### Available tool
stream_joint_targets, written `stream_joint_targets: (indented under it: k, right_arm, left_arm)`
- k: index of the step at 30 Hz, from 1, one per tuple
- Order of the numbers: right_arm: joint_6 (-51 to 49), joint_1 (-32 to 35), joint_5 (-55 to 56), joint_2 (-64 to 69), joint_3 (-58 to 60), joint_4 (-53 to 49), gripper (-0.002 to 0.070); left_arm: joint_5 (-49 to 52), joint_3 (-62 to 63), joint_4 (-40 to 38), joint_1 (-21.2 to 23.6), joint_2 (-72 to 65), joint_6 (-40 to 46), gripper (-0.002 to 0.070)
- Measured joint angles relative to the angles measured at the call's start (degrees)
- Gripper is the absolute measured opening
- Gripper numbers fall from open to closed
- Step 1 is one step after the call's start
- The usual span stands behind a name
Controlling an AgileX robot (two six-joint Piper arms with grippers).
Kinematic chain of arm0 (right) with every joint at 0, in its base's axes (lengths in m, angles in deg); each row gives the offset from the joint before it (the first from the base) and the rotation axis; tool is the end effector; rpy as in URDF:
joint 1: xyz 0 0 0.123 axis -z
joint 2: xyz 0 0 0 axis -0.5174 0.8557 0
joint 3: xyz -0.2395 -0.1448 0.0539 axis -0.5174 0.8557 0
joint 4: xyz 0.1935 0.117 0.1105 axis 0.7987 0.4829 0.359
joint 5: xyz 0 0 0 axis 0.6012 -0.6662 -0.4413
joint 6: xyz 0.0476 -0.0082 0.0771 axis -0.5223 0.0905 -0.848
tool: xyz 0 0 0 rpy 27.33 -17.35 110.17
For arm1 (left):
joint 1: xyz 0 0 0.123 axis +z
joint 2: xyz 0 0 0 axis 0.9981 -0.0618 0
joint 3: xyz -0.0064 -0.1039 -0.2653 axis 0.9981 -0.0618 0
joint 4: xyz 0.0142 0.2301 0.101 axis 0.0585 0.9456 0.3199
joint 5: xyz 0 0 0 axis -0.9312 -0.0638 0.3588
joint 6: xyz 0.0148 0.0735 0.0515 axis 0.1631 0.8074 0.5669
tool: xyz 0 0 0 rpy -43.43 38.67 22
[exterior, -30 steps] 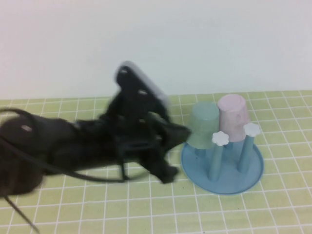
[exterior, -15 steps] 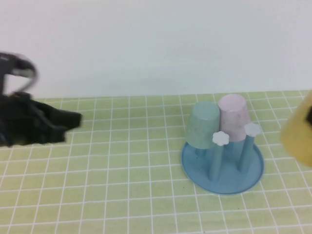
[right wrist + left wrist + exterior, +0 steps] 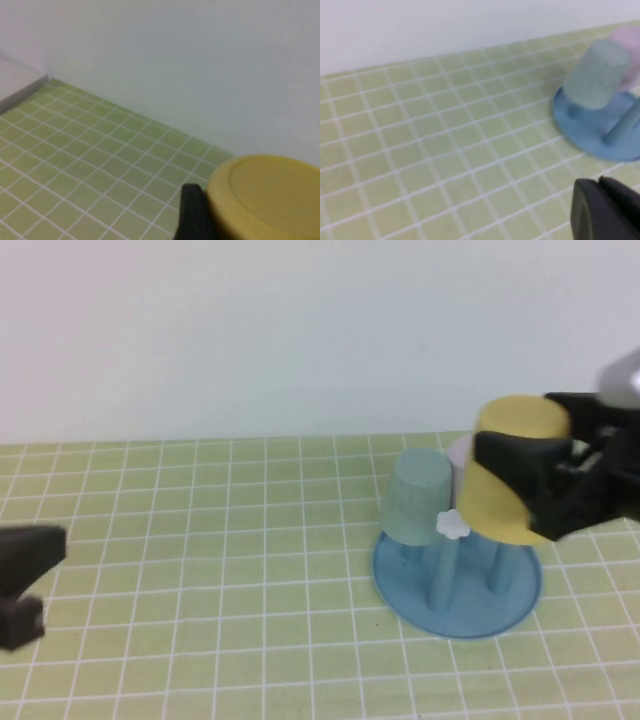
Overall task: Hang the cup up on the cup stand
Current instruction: Place the cup on the cup holder
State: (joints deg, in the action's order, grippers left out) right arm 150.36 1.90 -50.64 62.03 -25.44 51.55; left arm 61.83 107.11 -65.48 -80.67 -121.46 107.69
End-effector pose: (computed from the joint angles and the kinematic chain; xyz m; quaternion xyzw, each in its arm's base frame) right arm 0.2164 0.1273 0.3241 -0.2366 0.7634 0.1599 0.5793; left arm 0.1482 -0.0289 0.3495 0.1329 0.8426 -0.1601 0.4966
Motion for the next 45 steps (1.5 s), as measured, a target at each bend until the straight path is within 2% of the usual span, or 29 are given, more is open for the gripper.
stream_joint_targets:
  k: [4, 19, 29, 35, 45]
  right_arm:
    - [1.4, 0.0, -0.1, 6.3, -2.0, 0.3, 0.0499]
    - [5.1, 0.0, 0.7, 22.3, -7.9, 1.2, 0.0499]
    - [5.2, 0.0, 1.9, 24.5, -8.0, 2.1, 0.0502]
    - [5.2, 0.0, 0.0, 24.5, -8.0, 2.6, 0.0557]
    - [5.6, 0.0, -1.4, 24.5, -8.1, 3.3, 0.0564]
  left_arm:
    - [2.4, 0.0, 3.4, 0.0, 1.4, -1.1, -0.0001]
    - [5.3, 0.1, 3.0, 0.0, 1.7, -1.7, 0.0]
    - [4.9, 0.1, 2.9, 0.0, 1.7, -1.7, 0.0]
    - [4.8, 0.1, 2.8, 0.0, 1.7, -1.7, 0.0]
    - [4.8, 0.1, 2.8, 0.0, 1.7, -1.4, 0.0]
